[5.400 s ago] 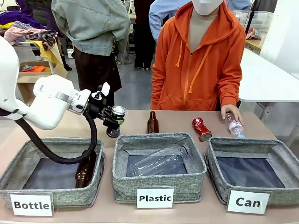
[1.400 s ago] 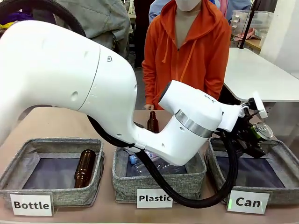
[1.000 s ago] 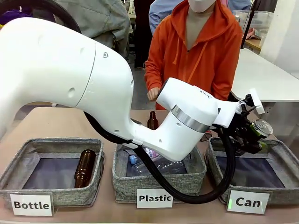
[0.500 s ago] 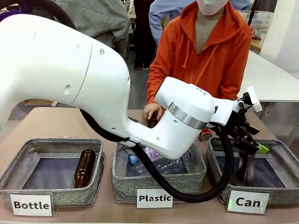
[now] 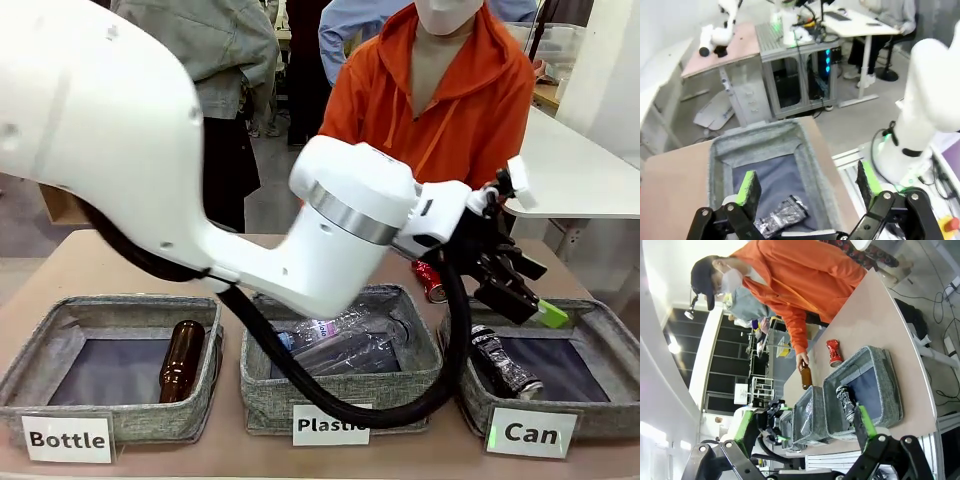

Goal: Sort the can waste into the basket.
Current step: Pick up the can waste from the table and place it in the right Fabric basket.

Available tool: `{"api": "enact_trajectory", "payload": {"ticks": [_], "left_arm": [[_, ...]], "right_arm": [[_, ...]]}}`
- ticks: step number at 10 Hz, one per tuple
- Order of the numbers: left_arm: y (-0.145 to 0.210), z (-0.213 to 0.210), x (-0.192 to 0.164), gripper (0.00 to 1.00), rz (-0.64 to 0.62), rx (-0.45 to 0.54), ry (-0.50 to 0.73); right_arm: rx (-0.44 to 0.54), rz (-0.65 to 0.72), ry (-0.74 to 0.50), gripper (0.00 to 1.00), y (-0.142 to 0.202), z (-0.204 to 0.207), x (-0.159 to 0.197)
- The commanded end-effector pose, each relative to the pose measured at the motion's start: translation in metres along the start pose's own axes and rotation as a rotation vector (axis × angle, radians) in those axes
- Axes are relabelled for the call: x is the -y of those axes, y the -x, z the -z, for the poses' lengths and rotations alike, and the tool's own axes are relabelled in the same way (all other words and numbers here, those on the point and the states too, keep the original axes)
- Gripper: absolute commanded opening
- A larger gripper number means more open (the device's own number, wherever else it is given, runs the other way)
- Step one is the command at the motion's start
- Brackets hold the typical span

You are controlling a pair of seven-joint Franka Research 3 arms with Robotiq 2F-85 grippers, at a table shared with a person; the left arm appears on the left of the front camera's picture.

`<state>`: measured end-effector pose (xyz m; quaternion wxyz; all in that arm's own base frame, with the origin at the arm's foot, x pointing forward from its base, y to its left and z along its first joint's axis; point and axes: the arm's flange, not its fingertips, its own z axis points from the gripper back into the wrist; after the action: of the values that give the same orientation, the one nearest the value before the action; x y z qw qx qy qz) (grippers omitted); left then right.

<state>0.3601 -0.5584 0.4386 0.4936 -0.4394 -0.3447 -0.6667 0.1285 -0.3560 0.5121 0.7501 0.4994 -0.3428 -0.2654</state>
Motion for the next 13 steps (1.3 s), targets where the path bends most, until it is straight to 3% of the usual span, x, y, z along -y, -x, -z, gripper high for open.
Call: {"api": "enact_trajectory", "payload": {"ticks": [1, 2, 4, 6, 13], "left_arm": [[-0.005, -0.048, 0.021, 1.0, -0.041, 0.041, 0.027], [-0.007, -0.071, 0.025, 1.0, -0.079, 0.028, 0.009], [-0.012, -0.108, 0.034, 1.0, -0.198, 0.099, 0.007], [-0.007, -0.111, 0.027, 1.0, -0.183, 0.057, -0.069], [0.008, -0.117, 0.021, 1.0, -0.241, 0.02, -0.056]], "right_arm": [[-0.035, -0.018, 0.022, 1.0, 0.01, 0.014, -0.006], [-0.085, -0.034, 0.041, 1.0, 0.015, 0.031, -0.011], [-0.16, -0.017, 0.057, 1.0, 0.021, 0.072, -0.022], [-0.231, -0.02, 0.064, 1.0, 0.03, 0.092, -0.026], [-0.233, 0.026, 0.058, 1.0, 0.026, 0.099, -0.023]]}}
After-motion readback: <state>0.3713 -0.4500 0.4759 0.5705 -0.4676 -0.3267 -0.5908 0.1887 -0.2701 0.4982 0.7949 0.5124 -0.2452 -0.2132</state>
